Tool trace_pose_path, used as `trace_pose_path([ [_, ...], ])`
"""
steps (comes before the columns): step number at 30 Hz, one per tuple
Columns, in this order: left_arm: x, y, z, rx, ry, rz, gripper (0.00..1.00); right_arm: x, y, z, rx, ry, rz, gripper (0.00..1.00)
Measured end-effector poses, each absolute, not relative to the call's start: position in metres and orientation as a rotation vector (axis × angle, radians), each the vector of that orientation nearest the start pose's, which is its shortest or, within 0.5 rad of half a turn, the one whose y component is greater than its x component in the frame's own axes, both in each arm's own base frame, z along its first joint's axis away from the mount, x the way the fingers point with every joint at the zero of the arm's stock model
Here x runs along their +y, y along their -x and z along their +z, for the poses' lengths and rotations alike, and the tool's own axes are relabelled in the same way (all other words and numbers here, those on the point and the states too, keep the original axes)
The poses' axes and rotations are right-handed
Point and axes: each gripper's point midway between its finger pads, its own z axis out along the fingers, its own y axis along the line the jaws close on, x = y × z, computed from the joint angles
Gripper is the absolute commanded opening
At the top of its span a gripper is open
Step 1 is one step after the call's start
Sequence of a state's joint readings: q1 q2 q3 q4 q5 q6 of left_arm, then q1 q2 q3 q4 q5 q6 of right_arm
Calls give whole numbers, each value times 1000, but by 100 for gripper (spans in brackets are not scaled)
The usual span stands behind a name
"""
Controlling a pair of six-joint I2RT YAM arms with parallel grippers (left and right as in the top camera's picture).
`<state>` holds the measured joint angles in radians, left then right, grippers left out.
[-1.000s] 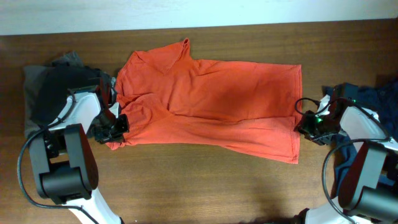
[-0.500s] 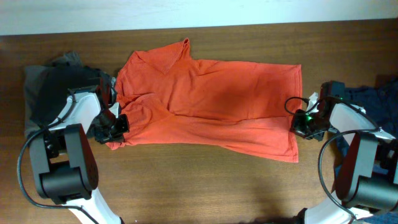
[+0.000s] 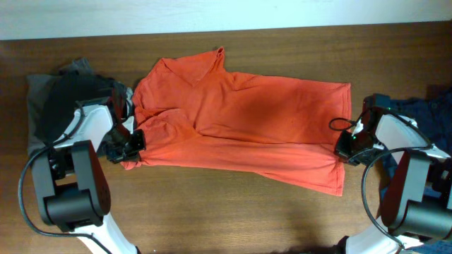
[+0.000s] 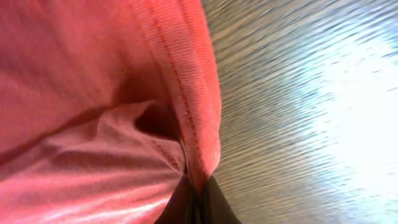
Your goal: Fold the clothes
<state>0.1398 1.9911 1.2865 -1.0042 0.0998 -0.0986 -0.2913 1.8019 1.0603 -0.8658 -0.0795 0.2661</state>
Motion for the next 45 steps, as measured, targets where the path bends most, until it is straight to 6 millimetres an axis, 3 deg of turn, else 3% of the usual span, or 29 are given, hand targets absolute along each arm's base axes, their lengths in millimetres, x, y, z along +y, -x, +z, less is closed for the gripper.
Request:
trace_pose_path([
  [8,41,-316,0,3242,469,-189,1,-73,-285,4,3040,-909,107,6],
  [11,40,-320,2,3231,451,-203,11,-73,-286,4,3038,-900,114,19],
  [17,43,-328,12,3215,428,-207,27,-69,-287,11,3059,-857,151,34],
  [26,40,-335,54,3198,341,-264,30,-75,-305,47,3047,-838,156,38],
  [30,30,-344,81,3119,299,-349,38,-79,-327,68,2989,-775,169,38],
  [34,9,-364,116,2988,197,-486,41,-79,-356,96,2908,-684,229,52],
  [39,-26,-427,167,2686,-35,-536,40,-78,-397,148,2755,-577,303,61],
  [42,-44,-455,181,2564,-123,-521,40,-77,-407,172,2706,-549,328,61],
  [45,-63,-479,177,2499,-169,-528,41,-74,-407,181,2701,-545,346,61],
])
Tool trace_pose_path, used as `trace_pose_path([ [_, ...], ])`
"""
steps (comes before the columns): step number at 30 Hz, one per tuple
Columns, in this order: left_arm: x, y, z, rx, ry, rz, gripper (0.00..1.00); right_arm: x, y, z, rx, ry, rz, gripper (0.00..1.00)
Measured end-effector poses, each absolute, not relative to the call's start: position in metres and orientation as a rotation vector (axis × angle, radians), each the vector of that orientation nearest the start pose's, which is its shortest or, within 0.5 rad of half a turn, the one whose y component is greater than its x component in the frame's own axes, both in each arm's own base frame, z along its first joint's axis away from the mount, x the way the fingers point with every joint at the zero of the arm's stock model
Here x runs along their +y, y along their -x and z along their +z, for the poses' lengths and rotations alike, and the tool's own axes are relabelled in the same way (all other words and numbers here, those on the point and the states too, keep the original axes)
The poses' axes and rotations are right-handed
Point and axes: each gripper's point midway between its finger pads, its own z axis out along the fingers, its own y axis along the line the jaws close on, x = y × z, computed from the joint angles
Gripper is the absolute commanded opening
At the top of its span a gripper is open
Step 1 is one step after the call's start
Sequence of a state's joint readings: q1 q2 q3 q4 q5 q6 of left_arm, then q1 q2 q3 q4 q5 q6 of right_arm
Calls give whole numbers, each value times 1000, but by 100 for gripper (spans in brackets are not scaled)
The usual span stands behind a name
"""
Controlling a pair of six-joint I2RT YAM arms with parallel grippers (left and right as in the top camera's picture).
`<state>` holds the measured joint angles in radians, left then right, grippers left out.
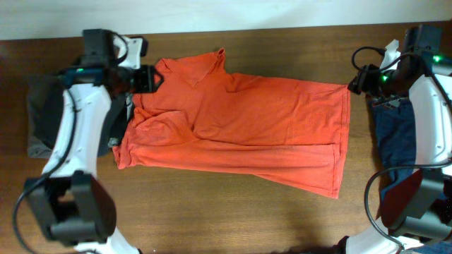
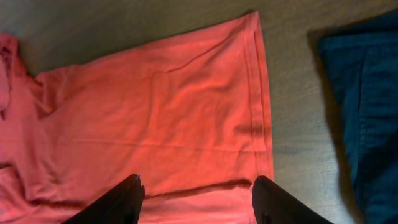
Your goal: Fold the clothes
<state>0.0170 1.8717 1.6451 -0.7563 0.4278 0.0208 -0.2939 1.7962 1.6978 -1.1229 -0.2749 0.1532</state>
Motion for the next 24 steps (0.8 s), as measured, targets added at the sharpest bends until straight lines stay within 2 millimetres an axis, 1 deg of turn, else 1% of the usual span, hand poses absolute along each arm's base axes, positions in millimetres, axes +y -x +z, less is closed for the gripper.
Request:
trace_pose_path([
  [1,-68,-488,170,2493,-166,-539,42,-73,-405,182,2707,-547,351,62],
  [3,-76,-505,148,2499,-145,-571,43,-72,-401,181,2724,-552,359,61],
  [4,-80,-514,134,2506,-129,-590,45,-71,-399,180,2730,-556,361,61],
  [5,-84,-521,120,2517,-108,-611,48,-70,-398,180,2736,-558,365,61],
  [6,-88,-527,102,2537,-78,-634,49,-70,-396,179,2742,-560,367,61],
  [8,-98,-532,68,2586,-19,-675,52,-69,-393,178,2756,-567,371,61],
  [10,-109,-536,45,2611,25,-706,52,-68,-390,177,2770,-574,375,61],
  [11,-114,-539,37,2615,41,-718,52,-67,-388,177,2777,-576,376,61],
  [14,-130,-546,24,2603,74,-752,53,-66,-384,176,2792,-582,379,61],
  [17,-143,-549,24,2595,88,-771,53,-66,-382,175,2803,-589,378,60],
  [20,-145,-552,26,2588,106,-755,53,-66,-379,174,2813,-593,372,60],
  [24,-138,-555,24,2590,141,-706,53,-67,-379,174,2816,-595,363,59],
])
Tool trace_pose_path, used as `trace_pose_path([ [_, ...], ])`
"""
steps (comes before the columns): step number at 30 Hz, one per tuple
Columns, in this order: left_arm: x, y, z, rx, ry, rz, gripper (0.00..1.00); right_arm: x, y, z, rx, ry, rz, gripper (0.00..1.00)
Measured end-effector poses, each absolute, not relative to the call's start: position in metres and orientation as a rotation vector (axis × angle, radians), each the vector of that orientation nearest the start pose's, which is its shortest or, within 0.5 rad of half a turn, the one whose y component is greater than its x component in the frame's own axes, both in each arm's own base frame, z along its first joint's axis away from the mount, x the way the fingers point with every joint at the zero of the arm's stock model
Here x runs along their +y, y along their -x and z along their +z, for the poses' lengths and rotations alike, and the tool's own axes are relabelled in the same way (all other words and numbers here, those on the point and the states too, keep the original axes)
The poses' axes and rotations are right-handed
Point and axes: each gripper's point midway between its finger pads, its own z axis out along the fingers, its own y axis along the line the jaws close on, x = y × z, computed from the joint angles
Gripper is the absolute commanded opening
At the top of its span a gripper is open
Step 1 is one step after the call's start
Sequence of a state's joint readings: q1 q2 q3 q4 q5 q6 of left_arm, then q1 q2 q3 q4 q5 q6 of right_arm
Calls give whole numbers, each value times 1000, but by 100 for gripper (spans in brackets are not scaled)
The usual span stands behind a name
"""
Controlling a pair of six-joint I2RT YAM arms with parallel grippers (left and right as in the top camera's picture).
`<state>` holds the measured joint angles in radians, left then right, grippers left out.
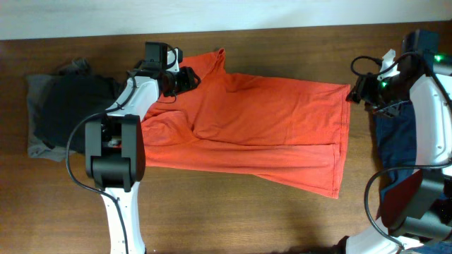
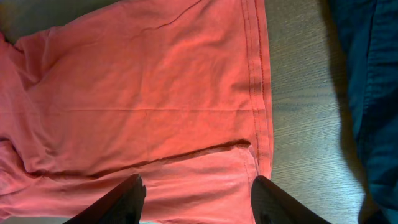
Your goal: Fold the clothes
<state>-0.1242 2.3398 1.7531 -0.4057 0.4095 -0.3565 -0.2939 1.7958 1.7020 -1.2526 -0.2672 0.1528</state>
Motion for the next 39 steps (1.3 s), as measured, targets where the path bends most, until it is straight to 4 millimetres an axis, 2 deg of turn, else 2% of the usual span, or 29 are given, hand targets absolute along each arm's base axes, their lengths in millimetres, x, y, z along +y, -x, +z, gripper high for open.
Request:
trace_pose_path([
  [2,-135,-556,23,2591,153,-684,53,-67,-379,174,2816,-596,361,56],
  [11,-128,-568,25,2543,162,-620,53,-68,-378,174,2817,-594,356,55],
  [14,-130,-573,26,2521,154,-616,52,-68,-378,174,2817,-594,356,54],
  [19,-140,-569,21,2537,137,-614,52,-68,-377,173,2823,-595,353,54],
  [24,-147,-569,15,2546,124,-618,19,-68,-375,173,2830,-595,354,54],
  [28,-146,-569,11,2552,133,-619,2,-67,-375,173,2832,-592,354,54],
  [35,-145,-568,12,2571,144,-617,0,-67,-375,173,2832,-592,355,53],
  [39,-146,-574,23,2575,145,-616,0,-67,-375,173,2833,-585,353,53],
])
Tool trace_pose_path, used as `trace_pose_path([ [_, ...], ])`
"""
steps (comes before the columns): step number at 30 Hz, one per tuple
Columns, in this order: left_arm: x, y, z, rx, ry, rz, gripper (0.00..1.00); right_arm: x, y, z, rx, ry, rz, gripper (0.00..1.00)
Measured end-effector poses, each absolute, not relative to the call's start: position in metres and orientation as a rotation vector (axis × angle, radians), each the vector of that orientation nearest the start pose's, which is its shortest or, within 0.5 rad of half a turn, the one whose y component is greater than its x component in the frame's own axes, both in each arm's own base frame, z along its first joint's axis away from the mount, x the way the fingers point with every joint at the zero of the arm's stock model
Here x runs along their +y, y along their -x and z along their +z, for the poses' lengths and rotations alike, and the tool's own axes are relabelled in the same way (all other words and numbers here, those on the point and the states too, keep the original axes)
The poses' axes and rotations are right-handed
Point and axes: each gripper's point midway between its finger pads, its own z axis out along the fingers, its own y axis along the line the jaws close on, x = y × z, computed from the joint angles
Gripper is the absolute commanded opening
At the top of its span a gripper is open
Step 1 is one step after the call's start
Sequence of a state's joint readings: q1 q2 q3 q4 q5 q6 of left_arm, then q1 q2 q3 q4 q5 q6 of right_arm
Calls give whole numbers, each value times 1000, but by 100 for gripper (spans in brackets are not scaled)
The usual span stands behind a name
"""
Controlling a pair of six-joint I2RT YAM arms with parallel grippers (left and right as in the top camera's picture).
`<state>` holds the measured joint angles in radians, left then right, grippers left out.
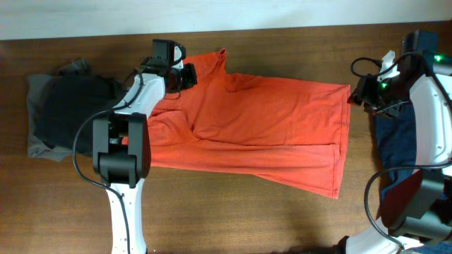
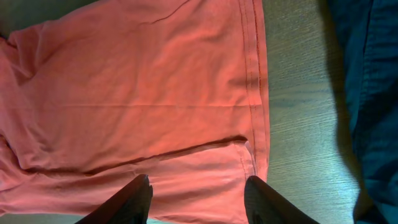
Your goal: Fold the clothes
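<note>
An orange shirt (image 1: 254,123) lies spread across the wooden table, collar (image 1: 219,56) at the far left and hem (image 1: 345,134) at the right. My left gripper (image 1: 185,75) sits on the shirt's far shoulder beside the collar; its jaws are too small to read. My right gripper (image 1: 357,92) hovers by the far corner of the hem. In the right wrist view that gripper (image 2: 199,196) is open, its fingers (image 2: 138,200) dark over the orange cloth (image 2: 137,81) and the stitched hem (image 2: 254,93), with nothing between them.
A dark grey garment (image 1: 60,106) lies bunched at the table's left end. A dark blue garment (image 1: 392,134) lies at the right end, close to the hem, and fills the right side of the wrist view (image 2: 373,93). Bare wood (image 1: 233,212) runs along the front.
My left gripper has shifted slightly toward the collar. The right gripper has barely moved and stays open over the hem. The shirt lies as before.
First both grippers were low at the shirt's near side, the right shut on the hem. Then the right was open by the far hem corner and the left by the far left shoulder. The left then came in beside the collar and stays there.
</note>
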<state>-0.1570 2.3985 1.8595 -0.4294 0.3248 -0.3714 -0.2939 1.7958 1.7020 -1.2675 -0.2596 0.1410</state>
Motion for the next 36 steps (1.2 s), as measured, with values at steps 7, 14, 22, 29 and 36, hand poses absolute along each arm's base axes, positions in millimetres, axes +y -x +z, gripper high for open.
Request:
trace_pose_path([
  [7,-146,-603,77,2472,112,-629,1,-69,-372,172,2846,-581,337,53],
  [14,-117,-613,94,2449,153,-627,0,-69,-371,171,2853,-580,332,53],
  [22,-108,-574,90,2637,110,-626,0,-71,-375,172,2838,-574,318,55],
  [29,-78,-540,137,2692,22,-563,0,-77,-391,176,2769,-548,297,57],
  [36,-70,-505,143,2800,-38,-545,0,-85,-416,170,2718,-458,266,61],
])
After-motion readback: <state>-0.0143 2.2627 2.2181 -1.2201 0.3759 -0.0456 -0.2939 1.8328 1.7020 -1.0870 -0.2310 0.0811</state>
